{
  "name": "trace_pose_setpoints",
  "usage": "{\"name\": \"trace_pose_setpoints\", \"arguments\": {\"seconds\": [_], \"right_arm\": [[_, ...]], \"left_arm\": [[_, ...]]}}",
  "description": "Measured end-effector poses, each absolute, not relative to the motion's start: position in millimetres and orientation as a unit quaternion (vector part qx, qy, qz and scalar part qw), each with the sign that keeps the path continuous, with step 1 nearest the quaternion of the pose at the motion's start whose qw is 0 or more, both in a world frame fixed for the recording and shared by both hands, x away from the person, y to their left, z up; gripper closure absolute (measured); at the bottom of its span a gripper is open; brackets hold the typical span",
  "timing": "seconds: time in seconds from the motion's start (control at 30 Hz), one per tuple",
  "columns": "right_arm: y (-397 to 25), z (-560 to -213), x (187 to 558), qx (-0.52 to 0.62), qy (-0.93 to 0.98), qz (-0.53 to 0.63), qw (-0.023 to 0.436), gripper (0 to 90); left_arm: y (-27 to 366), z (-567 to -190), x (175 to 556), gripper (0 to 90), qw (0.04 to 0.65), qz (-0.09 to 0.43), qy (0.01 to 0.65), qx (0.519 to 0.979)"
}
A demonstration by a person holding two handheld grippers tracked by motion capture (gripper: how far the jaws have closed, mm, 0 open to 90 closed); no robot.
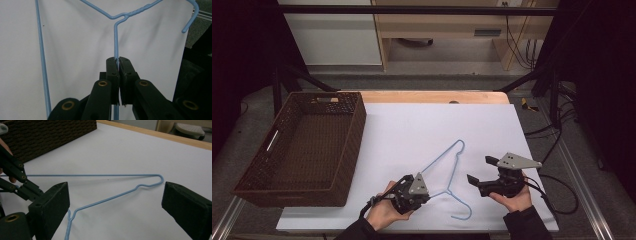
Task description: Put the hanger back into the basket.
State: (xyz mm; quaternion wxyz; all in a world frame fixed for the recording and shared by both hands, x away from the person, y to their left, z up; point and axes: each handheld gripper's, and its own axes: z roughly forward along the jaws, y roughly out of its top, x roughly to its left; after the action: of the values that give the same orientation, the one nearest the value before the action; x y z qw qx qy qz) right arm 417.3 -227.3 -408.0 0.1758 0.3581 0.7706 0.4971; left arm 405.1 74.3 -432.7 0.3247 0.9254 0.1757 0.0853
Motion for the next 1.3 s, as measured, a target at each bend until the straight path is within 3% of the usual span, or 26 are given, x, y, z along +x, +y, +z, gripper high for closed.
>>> {"name": "trace_pose_setpoints", "arguments": {"seconds": [0.43, 0.87, 1.3], "right_arm": [[-200.7, -429.9, 409.4, 0.342, 0.8, 0.478, 0.12, 17.1], [-178.8, -445.5, 408.7, 0.33, 0.835, 0.429, 0.104, 37.5], [-173.7, -450.9, 411.8, 0.327, 0.855, 0.394, 0.08, 68.0]], "left_arm": [[78.2, -426.9, 406.2, 87.3, 0.335, 0.101, 0.193, 0.917], [76.9, -427.0, 407.1, 87.3, 0.334, 0.102, 0.201, 0.915], [75.6, -428.8, 407.1, 87.3, 0.332, 0.099, 0.202, 0.916]]}}
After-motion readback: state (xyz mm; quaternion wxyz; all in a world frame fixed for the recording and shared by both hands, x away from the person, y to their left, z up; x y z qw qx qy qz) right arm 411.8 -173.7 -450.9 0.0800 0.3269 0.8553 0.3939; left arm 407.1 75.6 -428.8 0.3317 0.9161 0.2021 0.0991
